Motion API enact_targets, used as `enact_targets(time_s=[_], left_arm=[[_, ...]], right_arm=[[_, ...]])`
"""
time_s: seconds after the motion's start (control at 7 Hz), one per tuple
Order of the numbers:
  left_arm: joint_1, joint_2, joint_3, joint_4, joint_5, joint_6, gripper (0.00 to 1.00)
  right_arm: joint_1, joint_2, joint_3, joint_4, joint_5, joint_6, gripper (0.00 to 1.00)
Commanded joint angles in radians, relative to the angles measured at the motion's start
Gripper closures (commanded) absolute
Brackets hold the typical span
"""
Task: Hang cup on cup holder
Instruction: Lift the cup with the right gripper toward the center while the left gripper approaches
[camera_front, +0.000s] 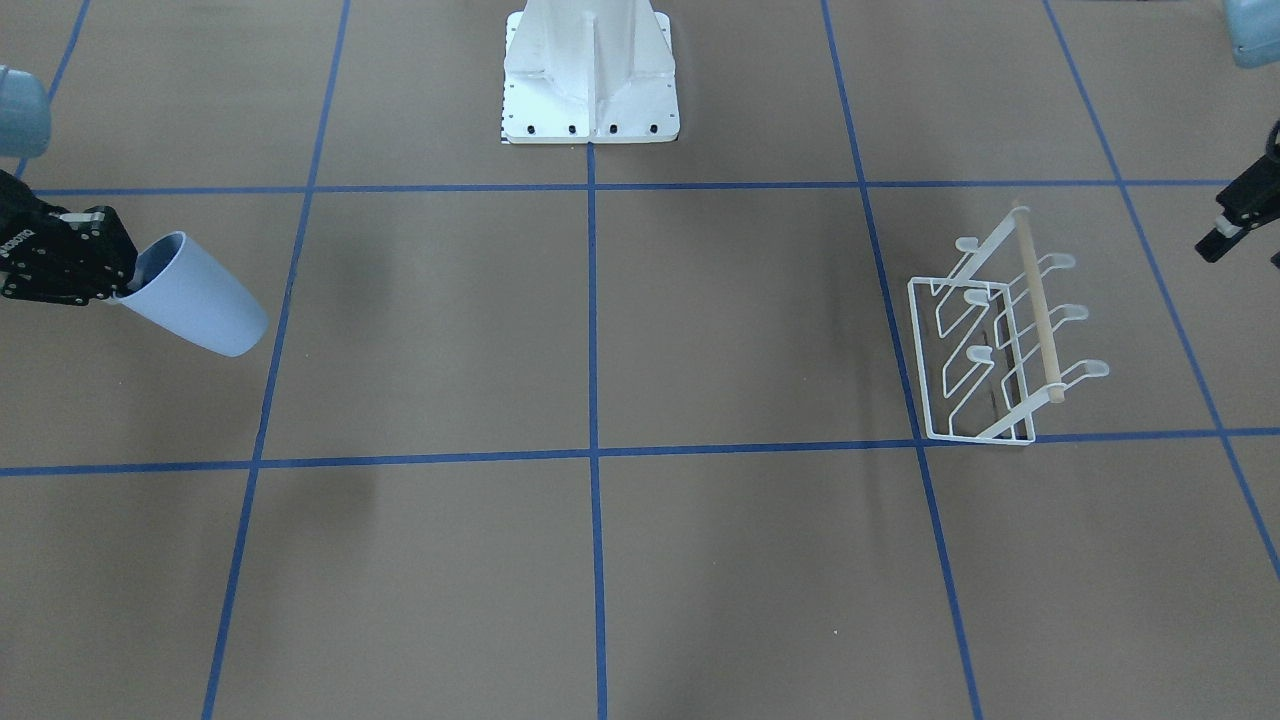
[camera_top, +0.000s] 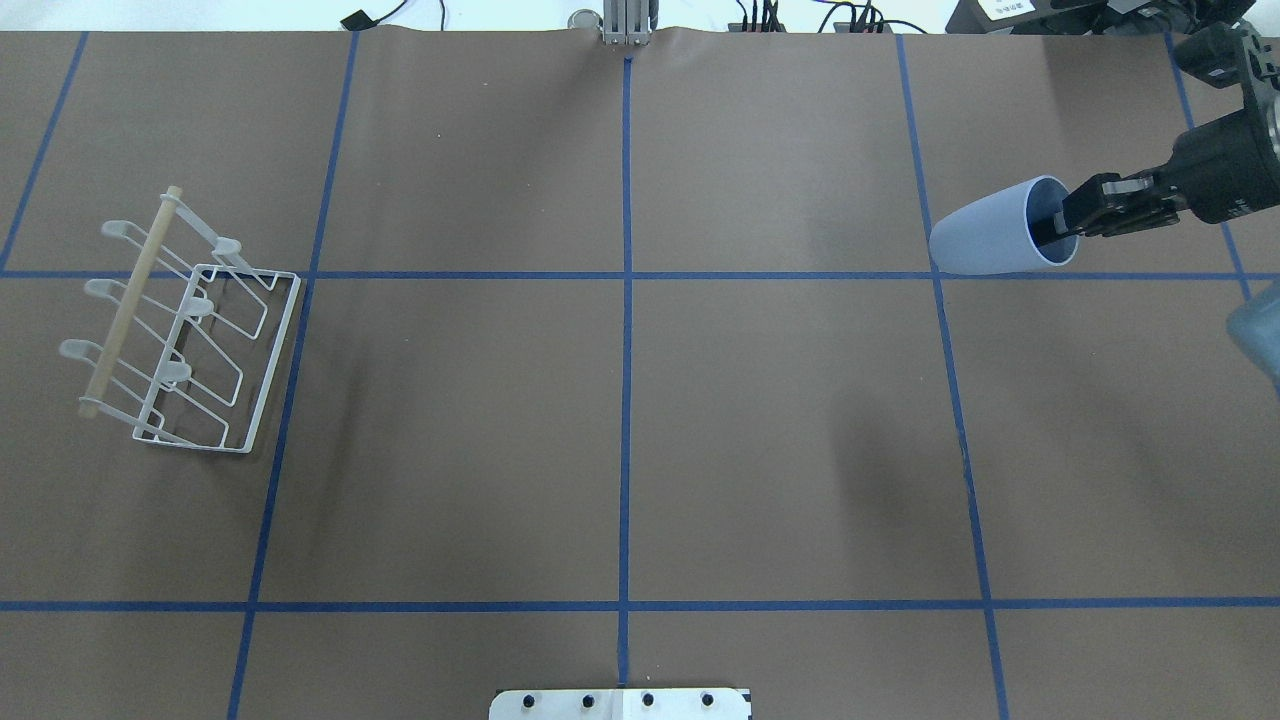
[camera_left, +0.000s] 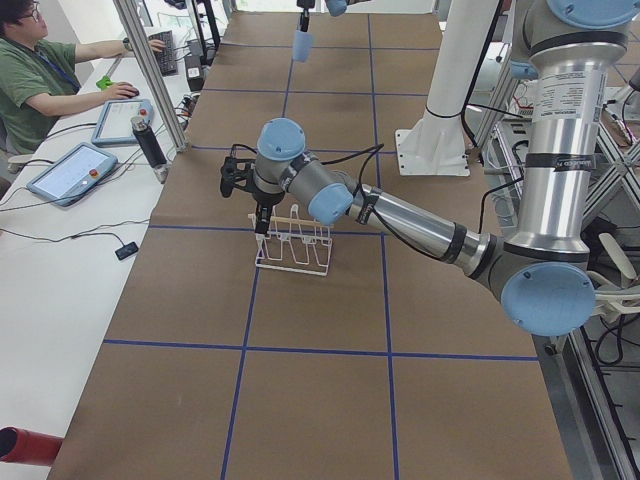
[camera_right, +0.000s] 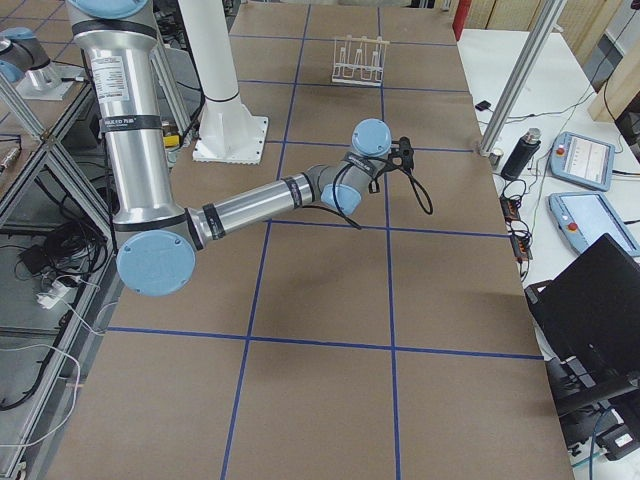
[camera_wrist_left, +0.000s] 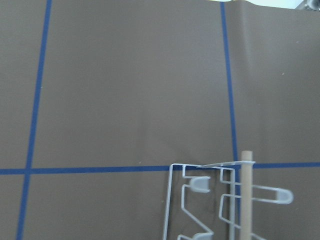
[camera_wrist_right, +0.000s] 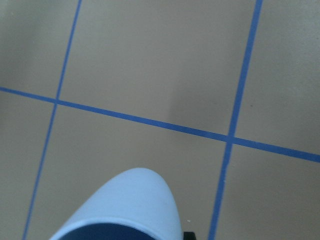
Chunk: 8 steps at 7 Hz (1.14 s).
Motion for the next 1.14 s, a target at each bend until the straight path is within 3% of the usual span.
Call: enact_targets(time_s=[0.0,0.29,0.43,0.71,1.0], left_arm=[[0.112,-0.072,0.0,-0.24,0.017,-0.395,0.03],[0.265,-0.109,-0.005,-0.547,0.141,-0.751,0.03],[0.332,-0.176,-0.006,-0.601,0.177,-0.927,0.03],[0.473,-0.327,-0.006,-0.603,0.262,-1.123,0.03],[0.625,-0.407,-0.015,-0.604,0.443,-1.153,0.03]], right_arm=[[-0.028,0.011,0.003,0.29,-0.013,0.348,1.0],[-0.073,0.012,0.008,0.5,-0.029,0.516,1.0],[-0.085,0.018,0.009,0.577,-0.029,0.532,1.0],[-0.119,0.064,0.011,0.699,-0.03,0.535,1.0],[-0.151,0.124,0.012,0.774,-0.065,0.591,1.0]])
